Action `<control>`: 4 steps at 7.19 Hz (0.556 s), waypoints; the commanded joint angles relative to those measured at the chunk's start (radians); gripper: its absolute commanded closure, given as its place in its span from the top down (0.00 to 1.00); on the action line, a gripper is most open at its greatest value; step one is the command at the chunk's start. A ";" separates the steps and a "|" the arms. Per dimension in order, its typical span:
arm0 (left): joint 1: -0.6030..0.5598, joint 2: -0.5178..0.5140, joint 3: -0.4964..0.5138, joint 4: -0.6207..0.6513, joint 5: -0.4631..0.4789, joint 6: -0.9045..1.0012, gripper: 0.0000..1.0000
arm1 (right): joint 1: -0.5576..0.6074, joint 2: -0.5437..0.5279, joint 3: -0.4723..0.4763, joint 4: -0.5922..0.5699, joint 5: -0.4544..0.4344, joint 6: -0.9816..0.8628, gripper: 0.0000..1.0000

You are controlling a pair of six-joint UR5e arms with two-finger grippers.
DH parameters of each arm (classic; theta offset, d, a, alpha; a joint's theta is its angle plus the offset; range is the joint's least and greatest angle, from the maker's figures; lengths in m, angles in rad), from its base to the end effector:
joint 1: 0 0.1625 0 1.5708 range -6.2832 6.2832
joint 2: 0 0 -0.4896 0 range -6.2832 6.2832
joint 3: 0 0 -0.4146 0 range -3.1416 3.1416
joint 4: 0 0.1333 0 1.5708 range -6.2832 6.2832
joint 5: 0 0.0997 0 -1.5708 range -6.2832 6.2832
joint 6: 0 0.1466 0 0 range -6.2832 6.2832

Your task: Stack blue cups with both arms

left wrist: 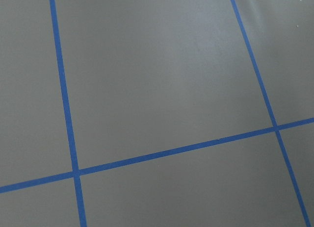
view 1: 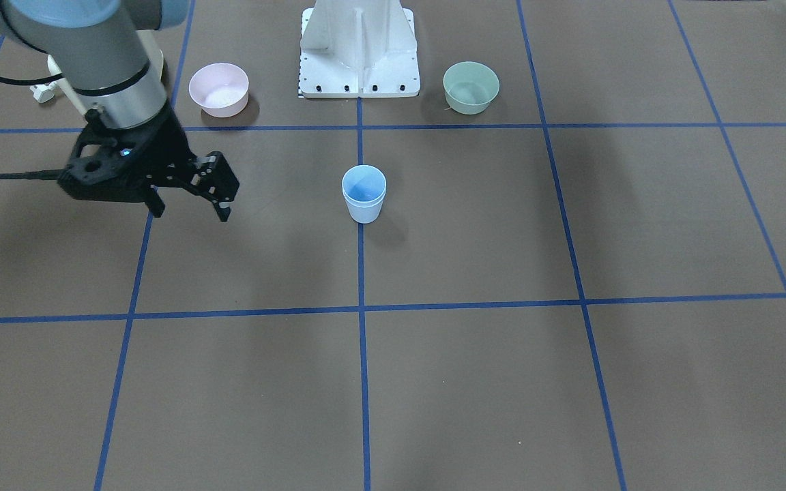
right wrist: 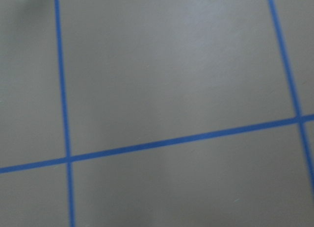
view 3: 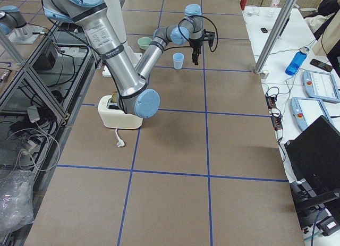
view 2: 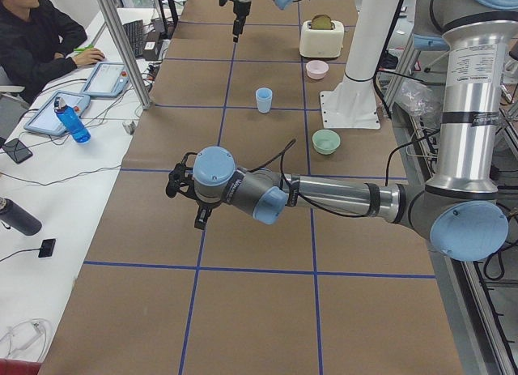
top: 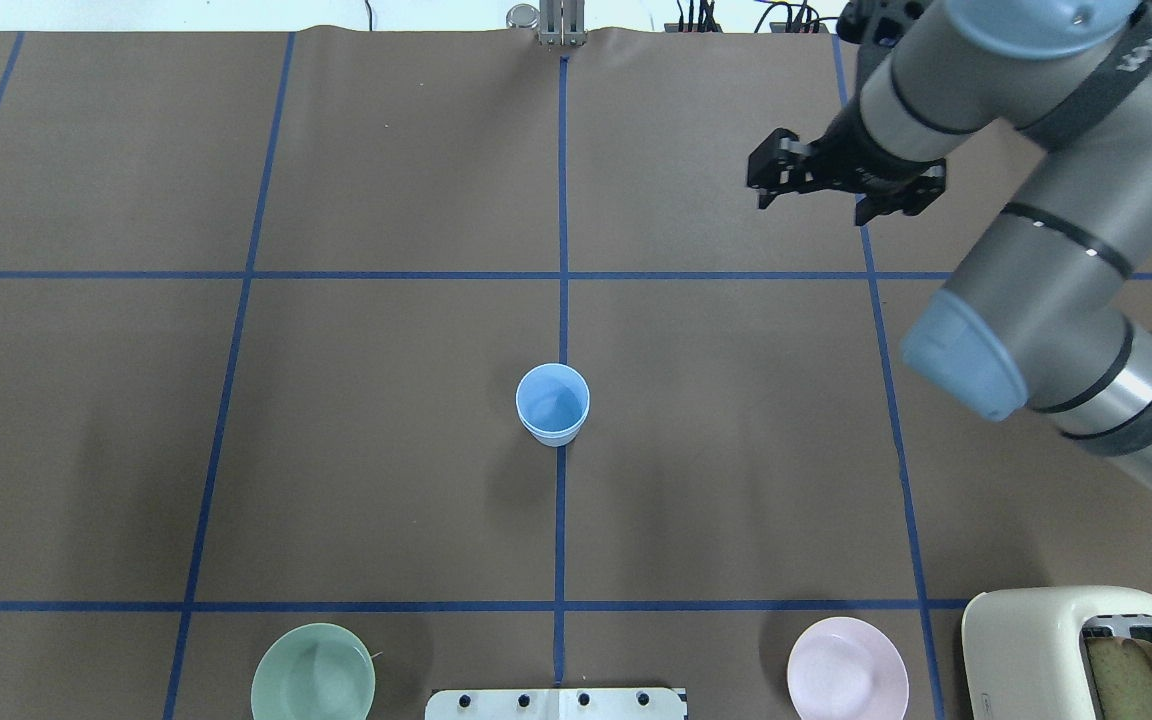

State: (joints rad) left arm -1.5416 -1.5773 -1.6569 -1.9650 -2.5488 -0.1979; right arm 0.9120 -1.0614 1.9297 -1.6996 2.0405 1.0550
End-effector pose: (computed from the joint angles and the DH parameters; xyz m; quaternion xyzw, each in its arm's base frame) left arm 0.0041 -0.5426 0.6395 0.1597 0.4771 0.0406 0.8633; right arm -0.3562 -0.5695 0.3029 0.0661 -0.4077 0.0960 0.9056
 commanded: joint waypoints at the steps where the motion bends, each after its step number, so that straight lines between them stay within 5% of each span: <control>1: 0.000 0.005 0.003 -0.002 -0.001 0.000 0.98 | 0.221 -0.142 -0.020 0.000 0.104 -0.349 1.00; 4: 0.000 0.010 0.000 -0.002 -0.001 0.000 0.98 | 0.497 -0.290 -0.150 0.000 0.225 -0.808 1.00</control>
State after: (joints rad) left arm -1.5416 -1.5694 -1.6550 -1.9675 -2.5495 -0.1979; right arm 1.3021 -1.2942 1.8354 -1.6997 2.2339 0.4295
